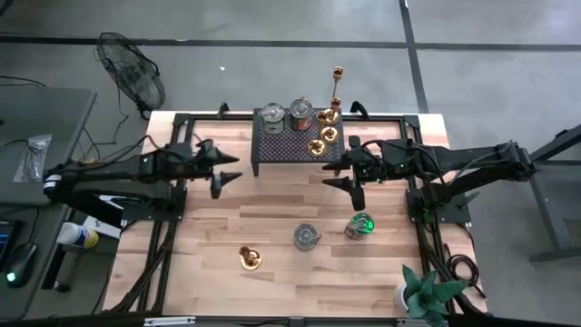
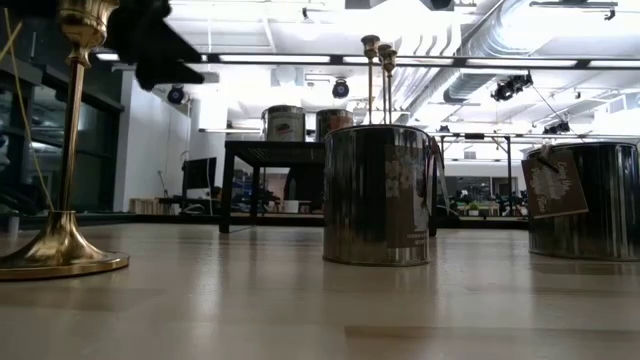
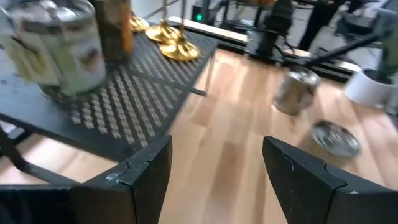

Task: Pick & Place candle stick holders
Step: Move the brown scented candle to the middle of the table

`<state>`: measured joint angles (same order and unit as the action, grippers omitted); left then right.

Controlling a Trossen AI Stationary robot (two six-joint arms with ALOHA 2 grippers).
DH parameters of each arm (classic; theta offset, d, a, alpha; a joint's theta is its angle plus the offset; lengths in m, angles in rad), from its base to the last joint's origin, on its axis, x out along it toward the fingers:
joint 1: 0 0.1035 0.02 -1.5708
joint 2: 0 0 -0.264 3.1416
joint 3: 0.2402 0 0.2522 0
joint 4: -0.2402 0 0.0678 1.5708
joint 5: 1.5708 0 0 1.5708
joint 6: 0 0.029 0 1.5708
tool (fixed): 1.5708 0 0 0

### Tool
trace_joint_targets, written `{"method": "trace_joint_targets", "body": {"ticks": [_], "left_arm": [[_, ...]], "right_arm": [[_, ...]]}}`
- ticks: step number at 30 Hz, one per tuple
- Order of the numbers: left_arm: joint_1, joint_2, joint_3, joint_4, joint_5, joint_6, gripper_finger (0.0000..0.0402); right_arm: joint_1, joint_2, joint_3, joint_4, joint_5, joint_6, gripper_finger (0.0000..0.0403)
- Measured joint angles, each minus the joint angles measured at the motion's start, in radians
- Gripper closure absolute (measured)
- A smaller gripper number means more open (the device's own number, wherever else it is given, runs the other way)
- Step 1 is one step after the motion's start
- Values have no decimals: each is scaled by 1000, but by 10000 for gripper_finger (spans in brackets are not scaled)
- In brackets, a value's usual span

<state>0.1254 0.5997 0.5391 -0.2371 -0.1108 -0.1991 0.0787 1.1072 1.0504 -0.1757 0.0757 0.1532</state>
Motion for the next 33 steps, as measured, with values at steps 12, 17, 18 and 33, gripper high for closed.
{"method": "trace_joint_targets", "body": {"ticks": [12,17,18,33], "left_arm": [[-148,-288,-215,16,44,-9,185],[-174,-374,-266,18,43,-9,235],[-172,-389,-275,18,43,-9,245],[-172,-574,-394,14,44,-20,329]], "right_arm": [[0,0,0,0,0,0,229],[0,0,0,0,0,0,229],[0,0,0,0,0,0,229],[0,0,0,0,0,0,229]]}}
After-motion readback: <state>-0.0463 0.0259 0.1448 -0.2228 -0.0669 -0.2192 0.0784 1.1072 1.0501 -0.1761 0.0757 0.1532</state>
